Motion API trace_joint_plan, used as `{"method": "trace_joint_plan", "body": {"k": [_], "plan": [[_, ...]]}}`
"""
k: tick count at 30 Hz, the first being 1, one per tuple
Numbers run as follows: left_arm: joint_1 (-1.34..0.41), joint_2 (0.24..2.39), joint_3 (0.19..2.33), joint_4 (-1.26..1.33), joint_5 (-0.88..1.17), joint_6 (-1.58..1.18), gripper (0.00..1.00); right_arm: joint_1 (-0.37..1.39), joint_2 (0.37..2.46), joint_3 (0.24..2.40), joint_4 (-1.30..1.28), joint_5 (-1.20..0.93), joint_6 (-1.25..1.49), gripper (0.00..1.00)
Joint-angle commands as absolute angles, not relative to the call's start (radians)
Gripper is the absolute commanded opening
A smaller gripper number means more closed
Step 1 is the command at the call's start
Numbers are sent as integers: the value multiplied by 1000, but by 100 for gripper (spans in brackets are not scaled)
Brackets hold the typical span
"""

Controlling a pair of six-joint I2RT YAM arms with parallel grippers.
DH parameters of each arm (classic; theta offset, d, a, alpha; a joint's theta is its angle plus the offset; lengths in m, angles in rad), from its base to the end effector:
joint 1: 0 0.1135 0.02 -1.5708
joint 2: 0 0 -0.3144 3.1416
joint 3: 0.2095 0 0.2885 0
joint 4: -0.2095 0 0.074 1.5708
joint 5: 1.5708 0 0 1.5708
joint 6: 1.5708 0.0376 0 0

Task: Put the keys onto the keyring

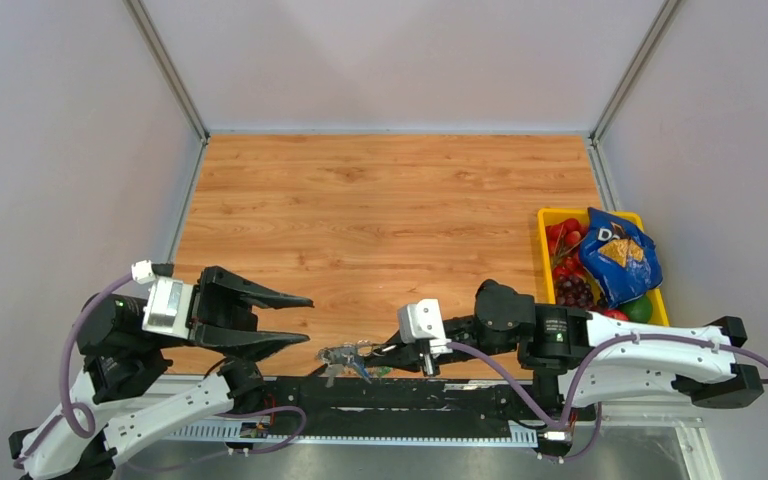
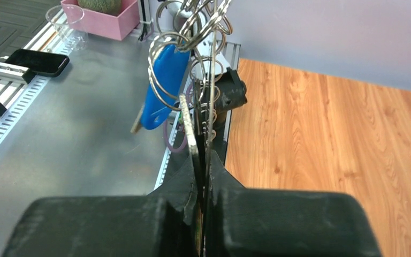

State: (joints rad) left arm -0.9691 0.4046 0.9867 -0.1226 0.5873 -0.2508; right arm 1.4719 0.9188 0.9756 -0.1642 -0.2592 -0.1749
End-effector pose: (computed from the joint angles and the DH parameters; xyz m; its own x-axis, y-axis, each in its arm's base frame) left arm -0.0013 -0.0350 0.4892 0.0031 -0.3695 -0.9292 0.9994 -0.0309 0.0156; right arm 0.0119 0.2172 0.4275 0.1613 -0.0775 -0.9839 -0.9738 -0.1743 -0.1459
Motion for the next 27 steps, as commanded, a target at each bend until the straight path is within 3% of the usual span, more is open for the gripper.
{"method": "trace_joint_plan", "body": {"k": [1, 13, 27], "plan": [[-969, 396, 998, -219, 465, -200, 56, 1475, 950, 1078, -265, -215, -105, 0], [-970, 504, 1010, -412, 629, -167, 71, 1462, 1060, 1286, -637, -136, -87, 0], [-971, 586, 996, -536, 714, -140, 72, 1450, 1114, 1372, -761, -151, -87, 0]]}}
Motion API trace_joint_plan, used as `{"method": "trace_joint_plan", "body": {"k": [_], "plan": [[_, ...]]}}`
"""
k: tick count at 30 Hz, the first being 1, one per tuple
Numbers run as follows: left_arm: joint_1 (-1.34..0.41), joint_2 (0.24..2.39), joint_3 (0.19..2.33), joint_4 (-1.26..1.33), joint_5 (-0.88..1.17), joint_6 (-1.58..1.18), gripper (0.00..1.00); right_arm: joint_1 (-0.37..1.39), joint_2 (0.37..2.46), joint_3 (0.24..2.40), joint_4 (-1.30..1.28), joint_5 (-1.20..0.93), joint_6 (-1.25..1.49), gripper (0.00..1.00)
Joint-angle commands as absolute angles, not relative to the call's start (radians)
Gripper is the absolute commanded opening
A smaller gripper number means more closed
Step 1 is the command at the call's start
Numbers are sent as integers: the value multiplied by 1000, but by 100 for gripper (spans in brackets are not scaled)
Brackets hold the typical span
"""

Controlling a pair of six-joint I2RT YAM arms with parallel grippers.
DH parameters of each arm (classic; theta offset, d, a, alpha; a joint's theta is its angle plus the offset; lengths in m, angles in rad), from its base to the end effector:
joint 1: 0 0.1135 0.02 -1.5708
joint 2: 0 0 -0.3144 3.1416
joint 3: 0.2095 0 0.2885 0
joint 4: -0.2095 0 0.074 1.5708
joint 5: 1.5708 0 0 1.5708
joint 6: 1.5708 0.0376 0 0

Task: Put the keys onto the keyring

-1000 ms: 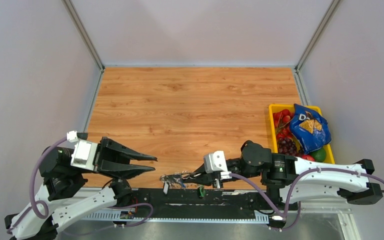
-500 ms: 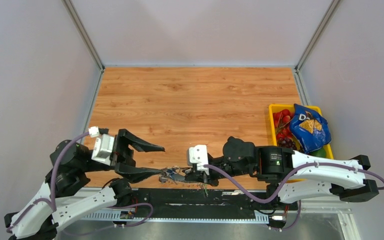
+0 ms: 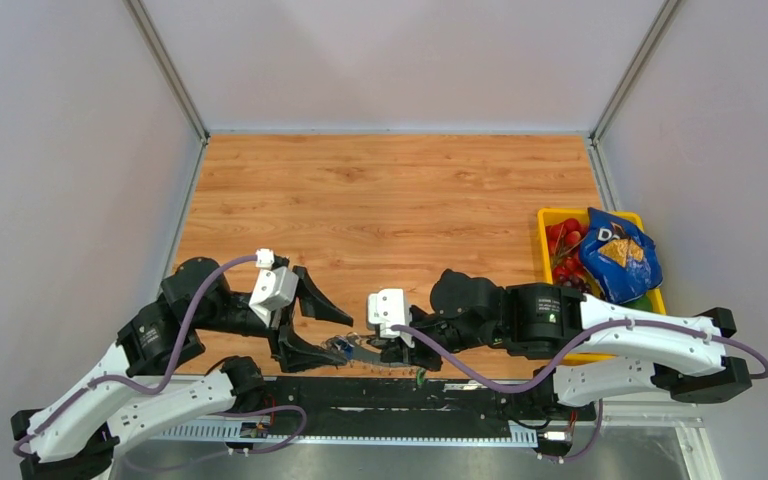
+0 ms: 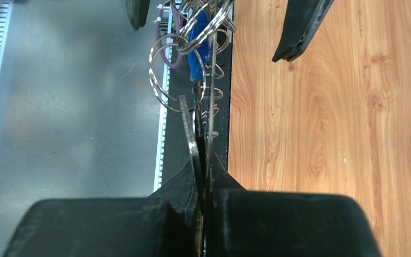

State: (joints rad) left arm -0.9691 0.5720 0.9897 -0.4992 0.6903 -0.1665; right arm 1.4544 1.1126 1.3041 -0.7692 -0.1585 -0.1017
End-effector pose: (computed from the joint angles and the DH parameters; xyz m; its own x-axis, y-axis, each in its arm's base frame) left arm 0.0323 -0.0893 0.4446 -0.2103 0.0806 -0.9743 0.9735 -0.0744 -0.2163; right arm 0.0219 0.2387 0.4474 0.0380 -0.5379 -0.8421 -0.9974 -0.0716 0.0007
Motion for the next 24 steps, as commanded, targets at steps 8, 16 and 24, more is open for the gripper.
{"method": "trace_joint_plan", "body": {"k": [8, 16, 24], "plan": [[-970, 606, 990, -559, 699, -125, 61, 1450, 1140, 1398, -766, -151, -90, 0], [-970, 624, 979, -573, 693, -116, 35, 1450, 1144, 1401, -770, -125, -89, 0], [-970, 633, 985, -573, 670, -105, 0, 1450, 1129, 1392, -766, -109, -88, 0]]}}
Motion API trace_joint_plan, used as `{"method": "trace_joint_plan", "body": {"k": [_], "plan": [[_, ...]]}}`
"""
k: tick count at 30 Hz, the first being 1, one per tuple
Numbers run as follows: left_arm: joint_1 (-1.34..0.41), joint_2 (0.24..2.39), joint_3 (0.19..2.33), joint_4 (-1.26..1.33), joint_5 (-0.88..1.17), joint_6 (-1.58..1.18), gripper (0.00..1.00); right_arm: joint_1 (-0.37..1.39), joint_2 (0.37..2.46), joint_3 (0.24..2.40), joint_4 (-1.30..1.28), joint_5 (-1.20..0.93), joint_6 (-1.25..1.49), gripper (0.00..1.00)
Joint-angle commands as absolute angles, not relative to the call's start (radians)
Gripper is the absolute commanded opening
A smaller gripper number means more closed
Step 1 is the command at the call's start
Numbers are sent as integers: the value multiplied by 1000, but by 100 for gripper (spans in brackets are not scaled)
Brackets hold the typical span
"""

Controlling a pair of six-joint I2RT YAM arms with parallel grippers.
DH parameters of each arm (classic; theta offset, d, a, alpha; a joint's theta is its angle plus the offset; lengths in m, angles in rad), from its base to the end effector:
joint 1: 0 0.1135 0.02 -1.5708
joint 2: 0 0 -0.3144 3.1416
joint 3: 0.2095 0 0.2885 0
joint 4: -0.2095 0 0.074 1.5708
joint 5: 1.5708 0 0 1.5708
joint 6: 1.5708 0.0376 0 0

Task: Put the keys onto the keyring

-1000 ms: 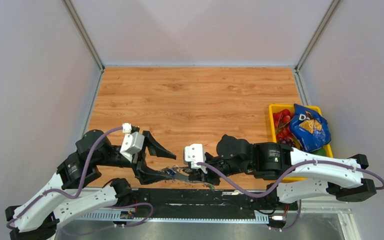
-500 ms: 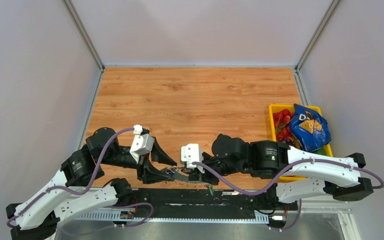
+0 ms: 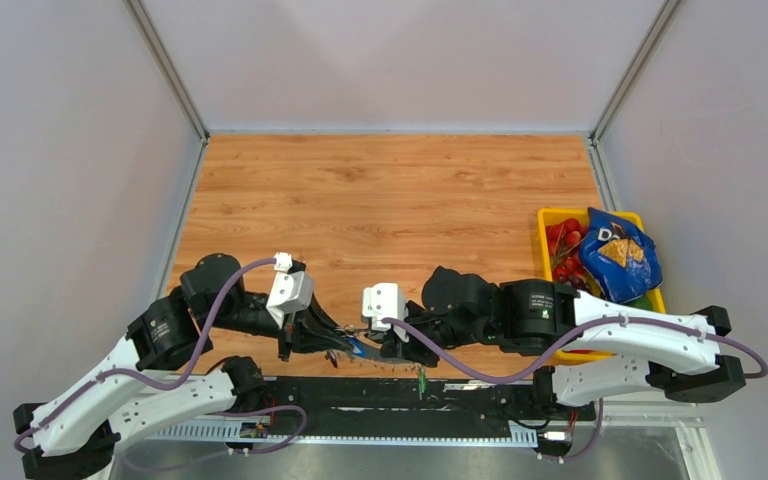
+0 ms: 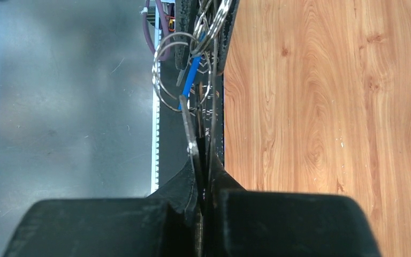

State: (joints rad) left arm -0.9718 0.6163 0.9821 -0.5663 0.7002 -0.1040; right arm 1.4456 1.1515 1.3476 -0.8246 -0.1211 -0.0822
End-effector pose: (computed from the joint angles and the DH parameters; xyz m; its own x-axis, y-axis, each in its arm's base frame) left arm 0.0399 -0.1014 0.4317 -0.2142 0.1730 -0.9614 0.9706 -0.0728 -0.2294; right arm 0.0264 0.2458 0.4490 0.0087 -0.5836 -0.8120 -0.9998 -0.0210 0.0044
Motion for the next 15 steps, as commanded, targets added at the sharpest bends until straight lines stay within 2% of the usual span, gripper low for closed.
{"method": "trace_joint_plan", "body": {"k": [1, 4, 8, 15], "plan": [[-970, 630, 985, -570, 669, -106, 0, 1450, 1124, 1391, -767, -107, -87, 2], [-970, 617, 980, -550, 652, -111, 0, 1450, 1102, 1386, -761, -108, -86, 10], [-970, 594, 965, -511, 620, -123, 0, 1450, 1062, 1374, -735, -97, -85, 33], [-970, 505, 898, -375, 535, -185, 0, 1450, 948, 1322, -678, -55, -76, 50]]}}
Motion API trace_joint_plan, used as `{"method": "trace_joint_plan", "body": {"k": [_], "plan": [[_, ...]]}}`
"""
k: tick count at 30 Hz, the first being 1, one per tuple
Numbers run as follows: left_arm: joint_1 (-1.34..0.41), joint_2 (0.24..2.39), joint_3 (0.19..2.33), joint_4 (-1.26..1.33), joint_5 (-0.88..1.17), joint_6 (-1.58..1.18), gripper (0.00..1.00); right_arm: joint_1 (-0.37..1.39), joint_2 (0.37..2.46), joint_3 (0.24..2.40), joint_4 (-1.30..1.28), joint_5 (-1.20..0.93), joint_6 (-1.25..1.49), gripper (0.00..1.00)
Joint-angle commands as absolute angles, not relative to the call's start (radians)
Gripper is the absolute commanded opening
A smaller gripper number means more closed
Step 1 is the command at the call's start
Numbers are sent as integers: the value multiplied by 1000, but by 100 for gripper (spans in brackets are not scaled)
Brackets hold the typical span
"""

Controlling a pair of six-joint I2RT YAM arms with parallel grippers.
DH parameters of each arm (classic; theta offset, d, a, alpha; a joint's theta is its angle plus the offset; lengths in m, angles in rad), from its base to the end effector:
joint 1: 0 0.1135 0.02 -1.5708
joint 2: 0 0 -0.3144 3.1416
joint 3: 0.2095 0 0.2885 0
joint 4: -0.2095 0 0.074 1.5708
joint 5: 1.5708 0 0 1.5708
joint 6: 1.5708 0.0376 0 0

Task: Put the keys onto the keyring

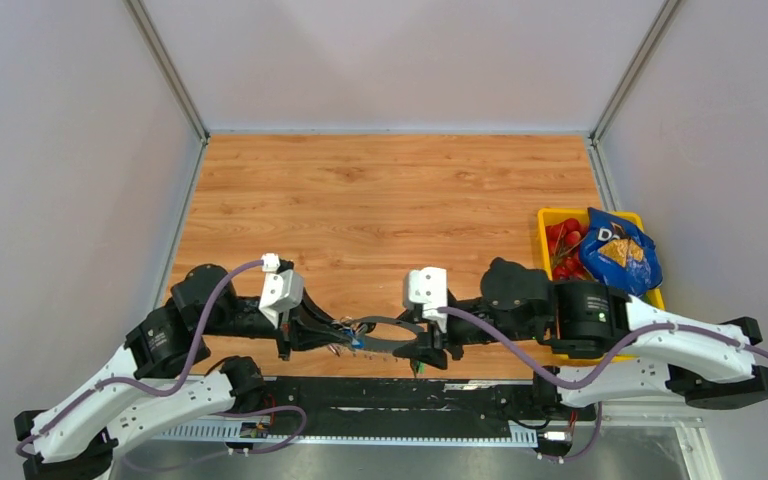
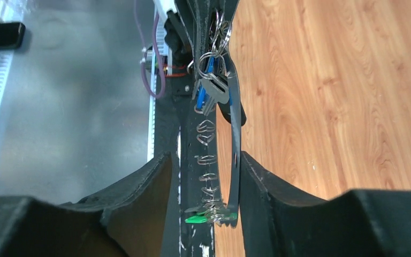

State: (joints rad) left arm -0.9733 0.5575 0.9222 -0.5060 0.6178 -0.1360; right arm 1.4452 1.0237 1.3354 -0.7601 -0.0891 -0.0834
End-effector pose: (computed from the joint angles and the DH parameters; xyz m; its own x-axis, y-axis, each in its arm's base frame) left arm 0.0377 -0.0941 0.4218 -0.2136 0.1175 -0.9698 0.9766 0.0004 -0.2150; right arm 0.0226 0.2059 0.4773 0.0290 -0.4324 -0.9012 -0.9993 0.0092 -0.0366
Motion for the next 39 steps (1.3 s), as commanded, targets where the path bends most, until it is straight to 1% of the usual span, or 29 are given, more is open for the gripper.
{"method": "trace_joint_plan", "body": {"k": [1, 4, 8, 12, 19, 21, 23, 25, 30, 37, 38, 39], "plan": [[-971, 493, 893, -364, 520, -189, 0, 1451, 929, 1312, -674, -46, -76, 52], [-970, 446, 876, -313, 490, -204, 0, 1450, 876, 1274, -655, -29, -74, 60], [-969, 407, 865, -263, 488, -218, 0, 1450, 831, 1219, -602, -11, -64, 63], [-970, 381, 849, -221, 503, -235, 0, 1450, 815, 1181, -540, 35, -60, 65], [-970, 349, 814, -137, 515, -265, 0, 1450, 860, 1170, -454, -32, -78, 66], [-970, 351, 814, -129, 530, -270, 0, 1450, 885, 1181, -445, -42, -85, 65], [-970, 351, 811, -120, 539, -275, 0, 1450, 906, 1190, -435, -56, -90, 60], [-970, 347, 806, -110, 543, -279, 0, 1450, 926, 1200, -432, -65, -95, 53], [-970, 325, 799, -88, 549, -293, 0, 1450, 965, 1229, -426, -78, -98, 22], [-970, 312, 795, -92, 554, -290, 0, 1450, 989, 1251, -404, -123, -98, 8], [-970, 311, 792, -90, 553, -288, 0, 1450, 994, 1253, -400, -135, -99, 5], [-970, 311, 789, -88, 550, -286, 0, 1450, 1001, 1256, -397, -148, -101, 0]]}}
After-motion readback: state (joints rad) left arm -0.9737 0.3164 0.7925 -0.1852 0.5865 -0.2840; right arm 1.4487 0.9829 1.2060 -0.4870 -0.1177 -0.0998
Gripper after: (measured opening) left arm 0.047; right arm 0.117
